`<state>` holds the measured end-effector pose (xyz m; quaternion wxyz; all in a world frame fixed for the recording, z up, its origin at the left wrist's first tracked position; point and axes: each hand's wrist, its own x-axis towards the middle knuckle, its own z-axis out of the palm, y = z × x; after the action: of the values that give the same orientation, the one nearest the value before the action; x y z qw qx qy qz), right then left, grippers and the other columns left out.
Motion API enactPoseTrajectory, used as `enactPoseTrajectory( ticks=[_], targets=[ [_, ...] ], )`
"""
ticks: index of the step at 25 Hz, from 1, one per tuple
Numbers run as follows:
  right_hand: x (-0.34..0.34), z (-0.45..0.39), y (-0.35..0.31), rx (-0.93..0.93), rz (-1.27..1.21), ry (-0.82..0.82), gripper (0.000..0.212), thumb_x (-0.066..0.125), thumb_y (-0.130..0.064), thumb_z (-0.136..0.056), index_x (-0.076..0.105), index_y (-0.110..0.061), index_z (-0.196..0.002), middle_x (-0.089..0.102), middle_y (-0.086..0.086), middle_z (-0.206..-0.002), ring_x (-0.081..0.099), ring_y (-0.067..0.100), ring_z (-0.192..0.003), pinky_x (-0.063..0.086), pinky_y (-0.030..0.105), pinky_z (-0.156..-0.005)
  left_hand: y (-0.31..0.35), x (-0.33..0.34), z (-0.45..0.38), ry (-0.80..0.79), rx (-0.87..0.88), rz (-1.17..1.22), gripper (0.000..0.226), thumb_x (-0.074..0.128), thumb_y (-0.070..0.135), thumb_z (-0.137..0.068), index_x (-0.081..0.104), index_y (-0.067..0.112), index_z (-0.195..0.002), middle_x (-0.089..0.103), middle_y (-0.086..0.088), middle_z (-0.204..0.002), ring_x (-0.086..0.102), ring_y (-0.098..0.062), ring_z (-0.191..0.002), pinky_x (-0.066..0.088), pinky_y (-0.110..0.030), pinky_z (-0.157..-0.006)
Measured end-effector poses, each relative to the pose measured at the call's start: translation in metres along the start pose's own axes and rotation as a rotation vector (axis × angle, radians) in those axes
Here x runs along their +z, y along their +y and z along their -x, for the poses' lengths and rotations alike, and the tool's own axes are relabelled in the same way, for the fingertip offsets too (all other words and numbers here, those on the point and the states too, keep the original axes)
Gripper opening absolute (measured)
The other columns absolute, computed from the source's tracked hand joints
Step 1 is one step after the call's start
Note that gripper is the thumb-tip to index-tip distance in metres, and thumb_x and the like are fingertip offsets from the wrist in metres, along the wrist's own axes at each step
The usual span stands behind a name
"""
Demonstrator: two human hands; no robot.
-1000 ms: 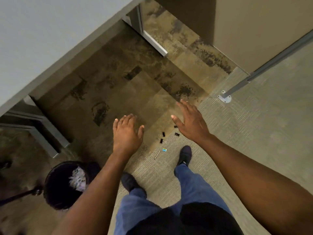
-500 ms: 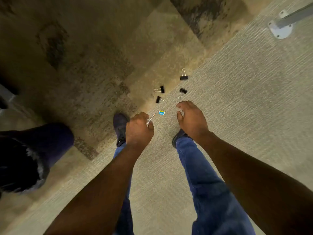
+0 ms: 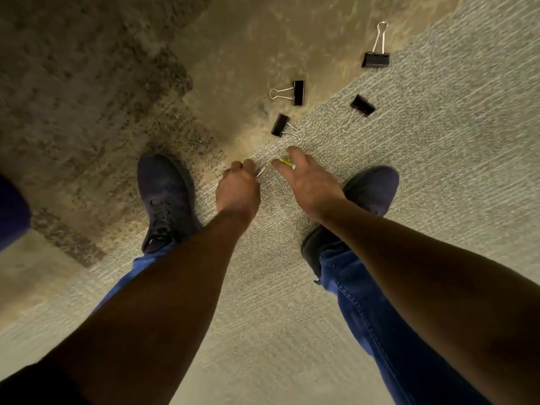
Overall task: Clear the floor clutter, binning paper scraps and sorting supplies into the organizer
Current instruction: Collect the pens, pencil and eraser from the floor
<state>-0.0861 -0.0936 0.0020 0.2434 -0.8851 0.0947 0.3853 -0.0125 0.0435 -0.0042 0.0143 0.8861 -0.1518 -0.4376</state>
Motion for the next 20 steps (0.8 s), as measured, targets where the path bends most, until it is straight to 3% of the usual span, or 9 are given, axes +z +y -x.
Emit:
enactPoseTrajectory(
  ticks=[6, 11, 16, 20],
  targets=[
    [-0.004, -0.025, 0.013, -0.099, 0.045, -0.028, 0.051, 0.059, 0.002, -0.082, 0.042, -0.013, -0.127, 0.032, 0.012, -0.134, 0.048, 0.027, -0.111, 0.048, 0.034, -0.075, 0.000, 0.015, -0.009, 0.072, 0.015, 0.018, 0.015, 0.054, 0.014, -0.092, 0.059, 0.009, -0.106, 0.061, -0.018, -0.106, 0.061, -0.038, -0.093, 0.048, -0.040, -0.071],
    [-0.029, -0.007, 0.014, 0.012, -0.143, 0.077, 0.047, 0.064, -0.008, -0.086, 0.044, -0.011, -0.129, 0.042, 0.009, -0.129, 0.049, 0.024, -0.111, 0.047, 0.034, -0.086, 0.008, -0.013, -0.001, 0.082, -0.067, 0.294, 0.012, 0.059, 0.018, -0.085, 0.063, 0.008, -0.088, 0.068, -0.014, -0.089, 0.063, -0.032, -0.082, 0.053, -0.038, -0.071],
    [-0.102, 0.042, -0.021, 0.109, -0.360, 0.194, 0.049, 0.066, -0.016, -0.086, 0.046, -0.011, -0.131, 0.049, 0.009, -0.128, 0.051, 0.023, -0.114, 0.047, 0.034, -0.093, 0.031, -0.089, 0.052, 0.072, -0.165, 0.535, 0.008, 0.060, 0.017, -0.082, 0.055, 0.022, -0.077, 0.061, 0.001, -0.072, 0.060, -0.022, -0.067, 0.041, -0.020, -0.059],
    [-0.189, 0.115, -0.066, 0.074, -0.434, 0.268, 0.047, 0.065, -0.020, -0.087, 0.048, -0.015, -0.131, 0.055, 0.007, -0.124, 0.053, 0.023, -0.112, 0.047, 0.039, -0.094, 0.044, -0.181, 0.134, 0.134, -0.109, 0.664, 0.020, 0.066, 0.019, -0.084, 0.051, 0.027, -0.072, 0.059, 0.008, -0.066, 0.062, -0.017, -0.063, 0.047, -0.026, -0.062]
  ],
)
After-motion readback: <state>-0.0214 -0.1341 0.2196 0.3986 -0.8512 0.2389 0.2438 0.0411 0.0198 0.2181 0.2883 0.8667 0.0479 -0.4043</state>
